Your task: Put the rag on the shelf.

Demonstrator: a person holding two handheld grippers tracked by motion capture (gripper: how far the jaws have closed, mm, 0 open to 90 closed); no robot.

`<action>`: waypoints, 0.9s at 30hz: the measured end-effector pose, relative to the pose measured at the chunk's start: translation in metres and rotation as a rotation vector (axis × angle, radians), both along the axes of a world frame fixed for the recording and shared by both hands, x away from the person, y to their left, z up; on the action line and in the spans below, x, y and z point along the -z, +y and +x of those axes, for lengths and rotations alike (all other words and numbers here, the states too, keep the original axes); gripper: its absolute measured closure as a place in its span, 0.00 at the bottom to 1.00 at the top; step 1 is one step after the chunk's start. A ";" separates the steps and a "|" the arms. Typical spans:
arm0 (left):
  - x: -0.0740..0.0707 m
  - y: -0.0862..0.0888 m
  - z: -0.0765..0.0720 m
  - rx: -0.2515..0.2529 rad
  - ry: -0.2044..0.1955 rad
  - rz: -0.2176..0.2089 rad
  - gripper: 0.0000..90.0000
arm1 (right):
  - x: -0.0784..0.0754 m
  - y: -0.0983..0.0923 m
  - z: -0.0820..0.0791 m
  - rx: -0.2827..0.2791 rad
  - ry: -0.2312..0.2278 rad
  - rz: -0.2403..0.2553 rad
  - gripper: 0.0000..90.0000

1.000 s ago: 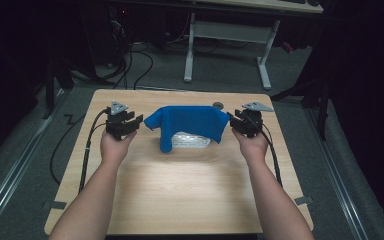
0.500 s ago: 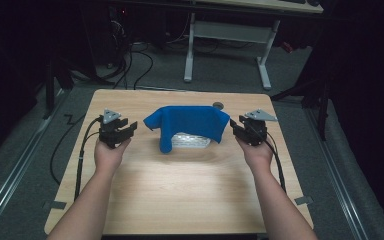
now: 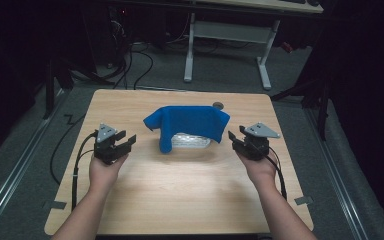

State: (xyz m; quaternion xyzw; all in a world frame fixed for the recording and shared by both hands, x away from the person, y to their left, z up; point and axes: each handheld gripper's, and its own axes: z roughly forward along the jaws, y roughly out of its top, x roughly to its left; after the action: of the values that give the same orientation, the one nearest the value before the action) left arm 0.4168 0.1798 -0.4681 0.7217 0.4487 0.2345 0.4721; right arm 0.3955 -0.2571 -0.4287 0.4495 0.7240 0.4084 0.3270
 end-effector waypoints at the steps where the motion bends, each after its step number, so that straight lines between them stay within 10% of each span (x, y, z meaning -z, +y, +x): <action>1: 0.000 0.000 0.000 0.000 0.000 0.000 0.58 | 0.000 0.000 0.000 0.000 0.000 0.000 0.57; 13: 0.023 -0.020 -0.071 0.116 0.053 -0.025 0.51 | 0.025 0.028 -0.057 -0.106 0.004 -0.016 0.50; 22: 0.055 -0.070 -0.118 0.283 0.142 0.049 0.49 | 0.065 0.058 -0.097 -0.197 0.110 -0.048 0.48; 27: 0.061 -0.093 -0.131 0.366 0.115 0.124 0.47 | 0.084 0.065 -0.112 -0.217 0.133 -0.023 0.47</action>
State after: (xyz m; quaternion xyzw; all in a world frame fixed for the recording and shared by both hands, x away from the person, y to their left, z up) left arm 0.2861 0.0868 -0.5287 0.8311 0.3210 0.1300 0.4352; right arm 0.2836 -0.1924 -0.5123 0.3907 0.7932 0.4024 0.2371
